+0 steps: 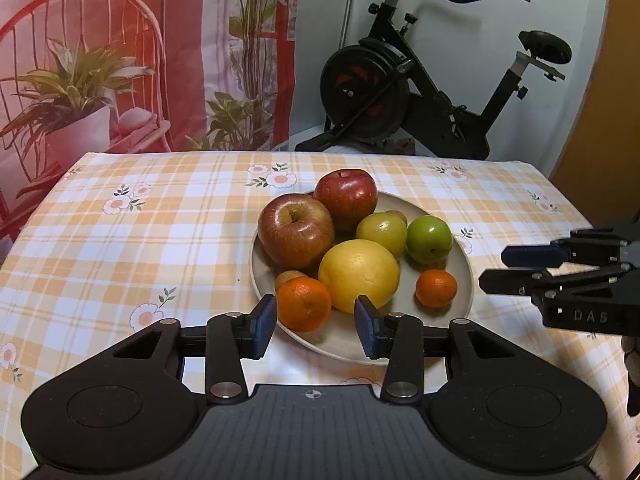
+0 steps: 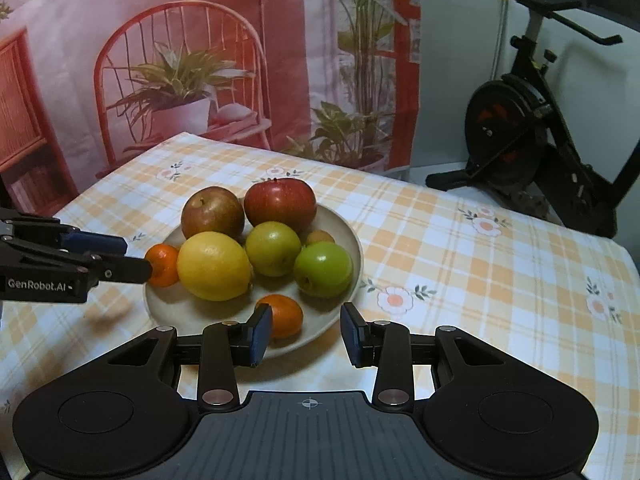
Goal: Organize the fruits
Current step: 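Open both tools and withdraw toward the lemon on the table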
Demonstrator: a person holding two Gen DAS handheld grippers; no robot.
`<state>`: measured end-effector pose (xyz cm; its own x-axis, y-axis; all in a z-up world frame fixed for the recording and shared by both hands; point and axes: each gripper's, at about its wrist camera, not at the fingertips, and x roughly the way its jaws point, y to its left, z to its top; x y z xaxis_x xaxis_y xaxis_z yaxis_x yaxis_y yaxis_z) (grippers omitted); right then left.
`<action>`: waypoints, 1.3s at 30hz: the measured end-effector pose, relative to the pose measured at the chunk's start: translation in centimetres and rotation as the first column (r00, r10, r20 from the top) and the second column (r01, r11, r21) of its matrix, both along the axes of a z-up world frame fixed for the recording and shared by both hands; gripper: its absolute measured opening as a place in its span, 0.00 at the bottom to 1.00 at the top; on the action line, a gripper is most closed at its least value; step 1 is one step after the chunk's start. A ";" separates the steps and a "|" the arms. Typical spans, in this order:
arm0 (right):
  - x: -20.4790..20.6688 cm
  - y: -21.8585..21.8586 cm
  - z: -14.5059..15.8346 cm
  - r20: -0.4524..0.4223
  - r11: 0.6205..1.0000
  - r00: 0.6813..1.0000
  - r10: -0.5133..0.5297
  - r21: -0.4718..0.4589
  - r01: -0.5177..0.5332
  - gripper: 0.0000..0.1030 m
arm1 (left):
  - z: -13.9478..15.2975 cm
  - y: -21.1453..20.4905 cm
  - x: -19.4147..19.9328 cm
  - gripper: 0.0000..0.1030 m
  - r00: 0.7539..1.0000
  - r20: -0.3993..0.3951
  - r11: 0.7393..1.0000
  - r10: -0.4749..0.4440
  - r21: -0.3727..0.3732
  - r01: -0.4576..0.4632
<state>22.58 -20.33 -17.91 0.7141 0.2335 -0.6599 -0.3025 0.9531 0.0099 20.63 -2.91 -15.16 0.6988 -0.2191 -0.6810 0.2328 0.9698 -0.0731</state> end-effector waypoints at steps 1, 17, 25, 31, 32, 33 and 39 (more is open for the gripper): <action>-0.3 0.0 0.0 0.000 1.000 1.000 -0.004 0.001 0.004 0.34 | 0.1 0.1 -0.2 0.44 1.000 0.001 1.000 0.004 -0.005 -0.004; -3.5 -0.3 0.3 0.021 0.999 0.999 -0.037 0.033 0.037 0.34 | 0.6 0.0 -2.1 0.44 1.000 0.012 0.999 0.012 -0.035 -0.012; -4.8 -0.7 0.1 0.023 0.996 0.998 -0.060 0.060 0.059 0.34 | 0.5 -0.1 -3.0 0.44 1.000 0.003 0.999 0.009 -0.054 -0.008; -5.8 -1.0 0.2 0.030 0.996 0.997 -0.067 0.069 0.065 0.34 | 0.5 -0.2 -3.7 0.44 1.000 -0.001 0.998 0.003 -0.062 -0.003; -6.0 -1.0 0.2 0.031 0.995 0.997 -0.069 0.069 0.066 0.34 | 0.5 -0.2 -3.8 0.44 1.000 -0.002 0.998 0.003 -0.062 -0.003; -6.2 -1.1 0.2 0.031 0.995 0.997 -0.070 0.069 0.068 0.34 | 0.5 -0.2 -3.9 0.44 1.000 -0.004 0.998 0.004 -0.062 -0.004; -7.2 -1.8 0.1 0.031 0.993 0.996 -0.084 0.082 0.082 0.34 | 0.4 -0.1 -4.4 0.44 1.000 -0.014 0.997 0.008 -0.075 -0.009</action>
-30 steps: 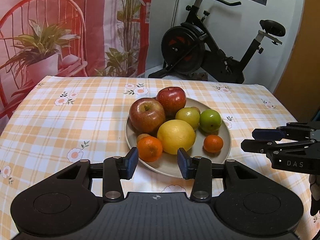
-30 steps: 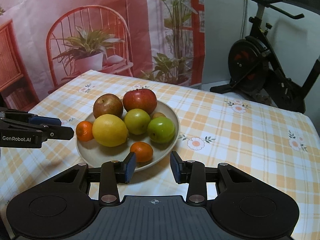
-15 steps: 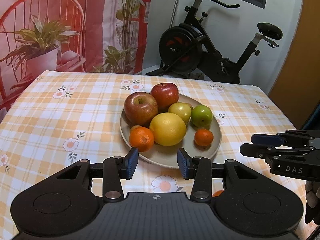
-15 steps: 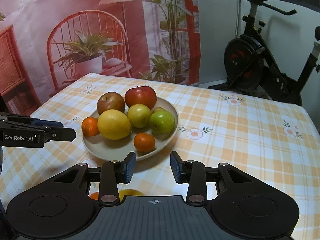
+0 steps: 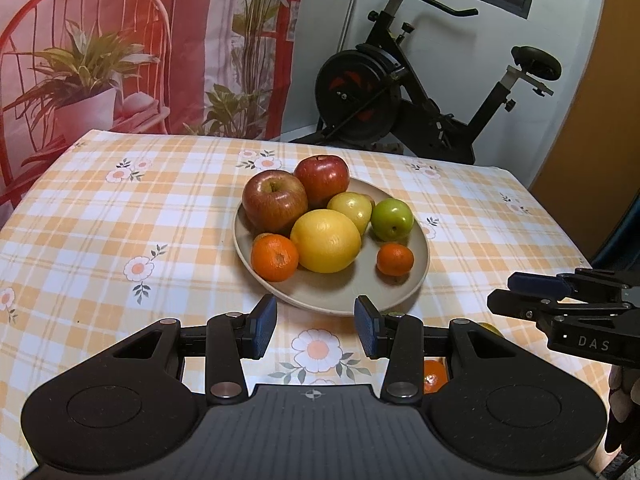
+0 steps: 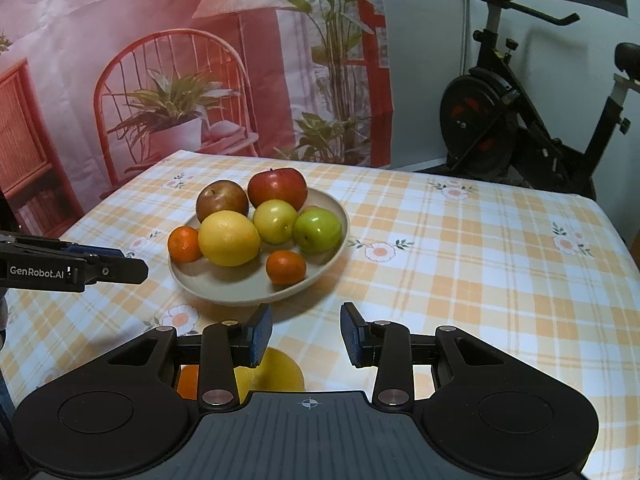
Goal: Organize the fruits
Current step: 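Open both tools and withdraw toward the lemon on the table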
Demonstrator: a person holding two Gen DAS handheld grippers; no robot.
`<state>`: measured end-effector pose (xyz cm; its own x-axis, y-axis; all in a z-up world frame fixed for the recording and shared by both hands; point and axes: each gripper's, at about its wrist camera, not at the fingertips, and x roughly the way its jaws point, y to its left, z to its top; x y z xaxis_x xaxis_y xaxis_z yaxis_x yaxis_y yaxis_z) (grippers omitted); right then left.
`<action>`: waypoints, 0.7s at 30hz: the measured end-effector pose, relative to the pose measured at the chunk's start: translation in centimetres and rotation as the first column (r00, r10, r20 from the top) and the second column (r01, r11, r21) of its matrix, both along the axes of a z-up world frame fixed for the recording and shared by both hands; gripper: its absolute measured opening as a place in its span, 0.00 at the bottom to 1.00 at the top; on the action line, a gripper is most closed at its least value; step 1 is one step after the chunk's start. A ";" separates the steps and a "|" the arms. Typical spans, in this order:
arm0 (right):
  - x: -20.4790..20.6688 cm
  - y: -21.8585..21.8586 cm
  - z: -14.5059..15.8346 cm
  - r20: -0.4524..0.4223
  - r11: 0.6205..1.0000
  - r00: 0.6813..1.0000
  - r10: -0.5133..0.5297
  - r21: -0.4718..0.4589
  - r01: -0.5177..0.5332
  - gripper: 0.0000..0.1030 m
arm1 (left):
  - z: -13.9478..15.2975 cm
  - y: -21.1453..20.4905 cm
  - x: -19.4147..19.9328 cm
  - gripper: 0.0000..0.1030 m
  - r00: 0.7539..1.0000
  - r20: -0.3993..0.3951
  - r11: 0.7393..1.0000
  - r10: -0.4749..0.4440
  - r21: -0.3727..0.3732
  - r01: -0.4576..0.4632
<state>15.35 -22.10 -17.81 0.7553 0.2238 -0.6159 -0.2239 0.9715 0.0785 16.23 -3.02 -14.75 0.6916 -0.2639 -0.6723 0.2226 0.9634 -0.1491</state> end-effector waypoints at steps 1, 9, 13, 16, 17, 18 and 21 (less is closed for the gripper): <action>-0.1 -0.1 0.0 -0.002 1.000 1.000 -0.002 0.002 0.002 0.34 | 0.0 0.0 0.0 0.44 1.000 -0.002 1.000 -0.001 -0.002 0.001; -1.4 -0.3 -0.1 -0.004 1.000 1.000 -0.003 0.012 0.003 0.36 | -0.4 -0.1 -0.3 0.44 1.000 -0.019 1.000 -0.007 -0.013 0.007; -1.9 -0.1 -0.1 -0.007 1.000 1.000 0.004 0.015 -0.004 0.40 | -0.7 -0.3 -0.4 0.44 1.000 -0.027 1.000 -0.013 -0.012 0.013; -2.1 0.1 -0.2 -0.012 1.000 1.000 0.011 0.022 -0.010 0.43 | -0.8 -0.5 -0.5 0.44 0.999 -0.034 1.000 -0.020 -0.012 0.019; -2.1 0.2 -0.3 -0.015 1.000 1.000 0.012 0.024 -0.012 0.44 | -0.9 -0.5 -0.6 0.44 0.999 -0.035 1.000 -0.022 -0.012 0.021; -2.2 0.2 -0.3 -0.019 1.000 1.000 0.015 0.027 -0.014 0.45 | -0.9 -0.5 -0.7 0.44 0.999 -0.037 1.000 -0.024 -0.012 0.024; -2.2 0.5 -0.6 -0.032 0.999 0.999 0.026 0.034 -0.025 0.49 | -1.0 -0.7 -0.7 0.44 0.999 -0.040 0.999 -0.030 -0.012 0.030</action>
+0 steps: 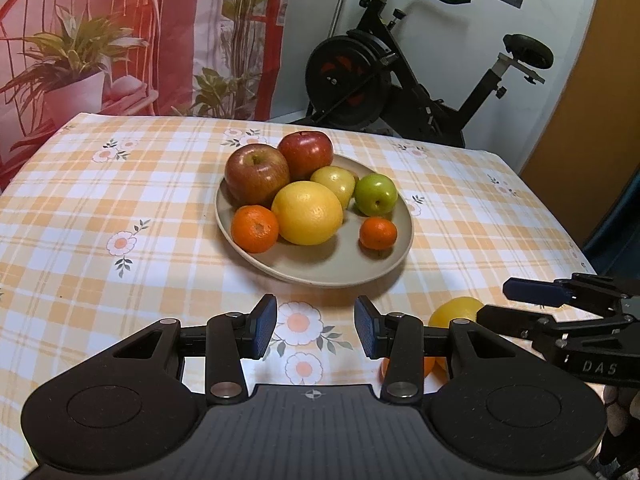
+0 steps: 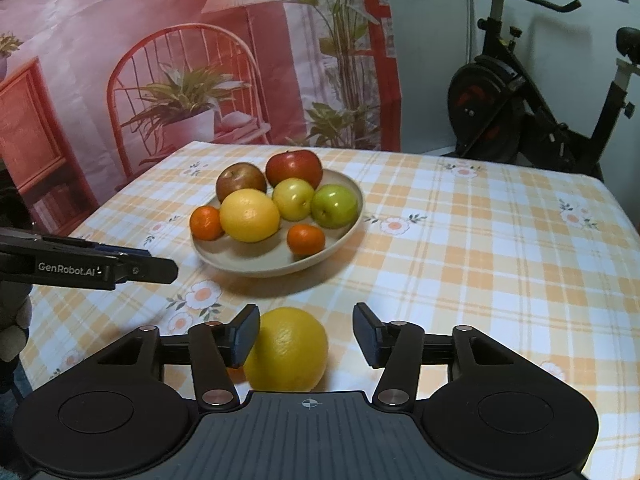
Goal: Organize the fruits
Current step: 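Open both tools and withdraw toward the lemon on the table, then close the left tool on the lemon while the right tool presses its top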
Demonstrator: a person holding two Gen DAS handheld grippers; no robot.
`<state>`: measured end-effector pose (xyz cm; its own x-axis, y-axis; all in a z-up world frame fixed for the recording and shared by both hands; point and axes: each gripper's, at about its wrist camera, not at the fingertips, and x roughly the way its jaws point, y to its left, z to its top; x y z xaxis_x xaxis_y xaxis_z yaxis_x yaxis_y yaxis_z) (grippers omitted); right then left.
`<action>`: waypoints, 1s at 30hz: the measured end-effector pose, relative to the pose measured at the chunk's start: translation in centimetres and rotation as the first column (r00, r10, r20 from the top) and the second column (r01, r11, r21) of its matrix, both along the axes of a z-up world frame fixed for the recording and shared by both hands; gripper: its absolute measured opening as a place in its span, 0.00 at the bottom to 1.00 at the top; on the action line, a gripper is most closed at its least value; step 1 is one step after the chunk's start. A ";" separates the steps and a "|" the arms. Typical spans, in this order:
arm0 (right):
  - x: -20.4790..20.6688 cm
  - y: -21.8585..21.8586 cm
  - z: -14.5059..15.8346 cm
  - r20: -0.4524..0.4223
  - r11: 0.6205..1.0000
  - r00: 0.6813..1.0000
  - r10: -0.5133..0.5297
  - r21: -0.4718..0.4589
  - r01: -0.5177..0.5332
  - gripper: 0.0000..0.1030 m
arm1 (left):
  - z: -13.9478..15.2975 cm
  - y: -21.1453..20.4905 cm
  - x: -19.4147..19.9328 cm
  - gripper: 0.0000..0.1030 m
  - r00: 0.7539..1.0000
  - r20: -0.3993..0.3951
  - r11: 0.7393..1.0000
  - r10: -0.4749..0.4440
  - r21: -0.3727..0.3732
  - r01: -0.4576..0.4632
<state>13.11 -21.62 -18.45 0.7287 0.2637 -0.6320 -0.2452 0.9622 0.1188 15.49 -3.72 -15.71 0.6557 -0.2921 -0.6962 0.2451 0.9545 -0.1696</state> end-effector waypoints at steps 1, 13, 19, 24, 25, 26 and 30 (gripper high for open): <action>0.0 0.1 -0.1 -0.005 1.000 1.000 0.005 0.002 -0.005 0.50 | 0.0 0.0 0.0 0.44 1.000 0.000 1.000 -0.001 0.001 0.001; -0.2 0.5 -1.3 -0.055 1.000 0.998 0.028 0.016 -0.027 0.51 | -0.2 -0.1 0.1 0.44 1.000 -0.015 1.000 -0.003 0.000 0.003; -0.2 0.6 -2.0 -0.086 0.999 0.995 0.039 0.022 -0.038 0.51 | -0.4 -0.2 0.2 0.44 1.000 -0.020 1.000 -0.005 -0.002 0.005; -0.3 0.5 -2.6 -0.115 0.999 0.992 0.049 0.029 -0.046 0.46 | -0.4 -0.3 0.3 0.44 0.999 -0.034 1.000 -0.010 -0.015 0.010; -0.4 0.5 -2.7 -0.116 0.998 0.992 0.050 0.028 -0.048 0.45 | -0.4 -0.3 0.4 0.44 0.999 -0.037 1.000 -0.013 -0.017 0.013; -0.5 0.5 -2.7 -0.115 0.998 0.992 0.053 0.028 -0.050 0.45 | -0.4 -0.4 0.4 0.44 0.999 -0.040 1.000 -0.017 -0.020 0.017; -0.8 0.2 -2.9 -0.118 0.998 0.991 0.058 0.036 -0.054 0.45 | -0.3 -1.0 0.8 0.44 0.998 -0.058 0.998 -0.040 -0.046 0.037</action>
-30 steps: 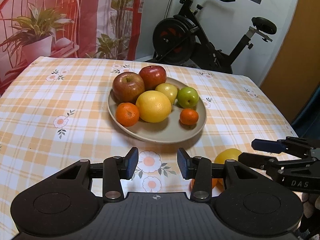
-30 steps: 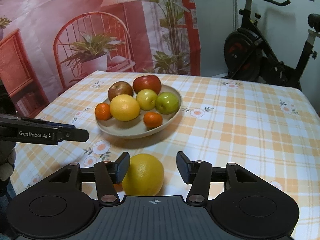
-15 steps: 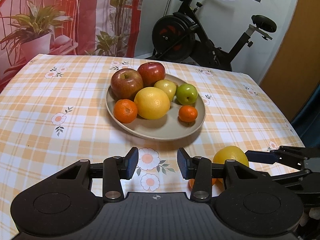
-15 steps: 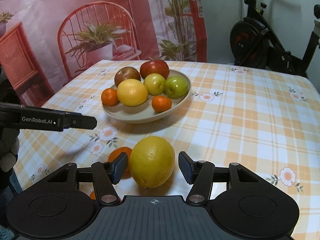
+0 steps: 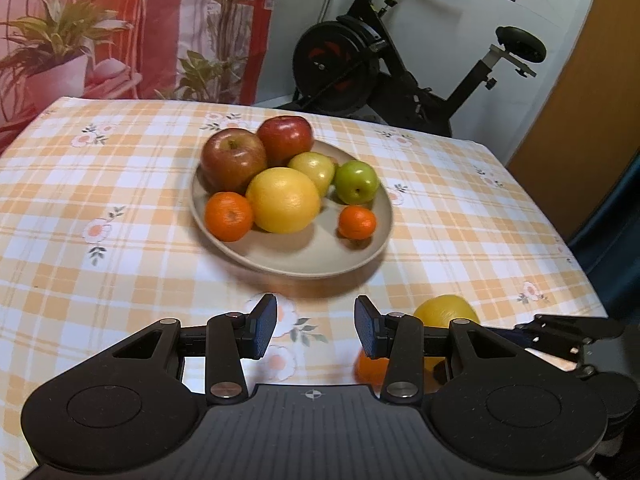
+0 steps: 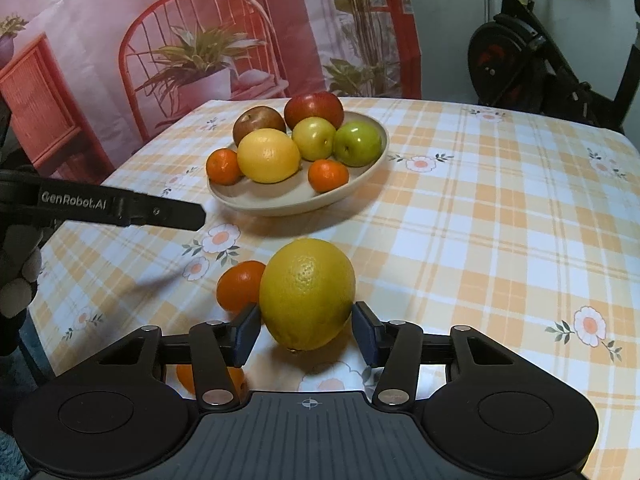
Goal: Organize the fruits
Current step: 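Close the left tool on the lemon while the right tool presses its top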
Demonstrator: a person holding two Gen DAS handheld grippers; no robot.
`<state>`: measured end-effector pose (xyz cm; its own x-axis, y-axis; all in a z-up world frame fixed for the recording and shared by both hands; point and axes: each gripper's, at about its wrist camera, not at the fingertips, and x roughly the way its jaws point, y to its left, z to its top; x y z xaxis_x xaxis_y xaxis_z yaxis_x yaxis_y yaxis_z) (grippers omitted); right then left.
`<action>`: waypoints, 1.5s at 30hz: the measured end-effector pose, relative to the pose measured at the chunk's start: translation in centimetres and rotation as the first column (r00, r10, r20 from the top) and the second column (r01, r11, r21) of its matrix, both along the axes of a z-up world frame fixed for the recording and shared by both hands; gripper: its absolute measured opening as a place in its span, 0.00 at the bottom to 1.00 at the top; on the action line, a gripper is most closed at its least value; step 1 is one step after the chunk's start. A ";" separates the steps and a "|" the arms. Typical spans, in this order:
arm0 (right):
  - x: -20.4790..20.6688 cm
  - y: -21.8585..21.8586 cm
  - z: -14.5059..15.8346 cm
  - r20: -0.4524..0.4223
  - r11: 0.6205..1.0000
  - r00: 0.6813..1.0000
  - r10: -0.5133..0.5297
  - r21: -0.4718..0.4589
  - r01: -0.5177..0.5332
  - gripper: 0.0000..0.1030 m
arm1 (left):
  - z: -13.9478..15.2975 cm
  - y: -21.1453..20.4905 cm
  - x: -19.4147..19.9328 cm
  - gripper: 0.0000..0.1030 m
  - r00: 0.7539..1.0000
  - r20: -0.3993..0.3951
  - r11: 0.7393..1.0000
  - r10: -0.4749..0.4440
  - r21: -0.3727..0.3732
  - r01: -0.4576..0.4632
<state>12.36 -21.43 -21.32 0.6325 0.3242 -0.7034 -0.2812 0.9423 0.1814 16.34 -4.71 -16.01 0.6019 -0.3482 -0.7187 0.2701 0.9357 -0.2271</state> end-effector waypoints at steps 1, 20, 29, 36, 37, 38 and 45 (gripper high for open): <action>-0.1 0.0 0.0 -0.001 1.000 1.000 0.000 0.002 0.000 0.45 | 0.0 -0.2 0.2 0.44 1.000 -0.005 1.000 -0.006 -0.008 0.006; -0.6 -0.7 -0.4 -0.001 1.000 1.000 0.001 0.030 -0.001 0.45 | -1.4 -4.9 2.5 0.44 0.968 -0.160 0.971 -0.191 -0.176 0.162; -0.5 -0.8 -0.8 -0.014 1.000 1.000 -0.007 0.024 0.007 0.44 | -1.6 -5.5 2.7 0.44 0.956 -0.180 0.959 -0.233 -0.207 0.195; -0.5 -1.2 -1.0 -0.018 0.999 1.000 -0.021 0.023 0.022 0.44 | -2.1 -5.7 3.0 0.44 0.952 -0.188 0.955 -0.243 -0.217 0.201; -0.4 -1.2 -0.9 -0.017 0.999 1.000 -0.024 0.021 0.024 0.44 | -2.1 -5.8 3.1 0.44 0.952 -0.188 0.955 -0.241 -0.219 0.198; -0.4 -1.2 -0.9 -0.016 1.000 1.000 -0.024 0.019 0.025 0.44 | -2.1 -5.7 3.1 0.43 0.952 -0.189 0.955 -0.240 -0.221 0.197; -0.1 -1.0 -0.8 -0.006 1.000 1.000 -0.021 0.002 0.021 0.44 | -2.2 -5.9 3.7 0.44 0.953 -0.193 0.953 -0.235 -0.236 0.187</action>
<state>12.26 -22.47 -22.12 0.6346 0.3122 -0.7069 -0.2603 0.9477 0.1849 20.01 -10.58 -18.16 0.3359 -0.6092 -0.7184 0.3779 0.7858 -0.4896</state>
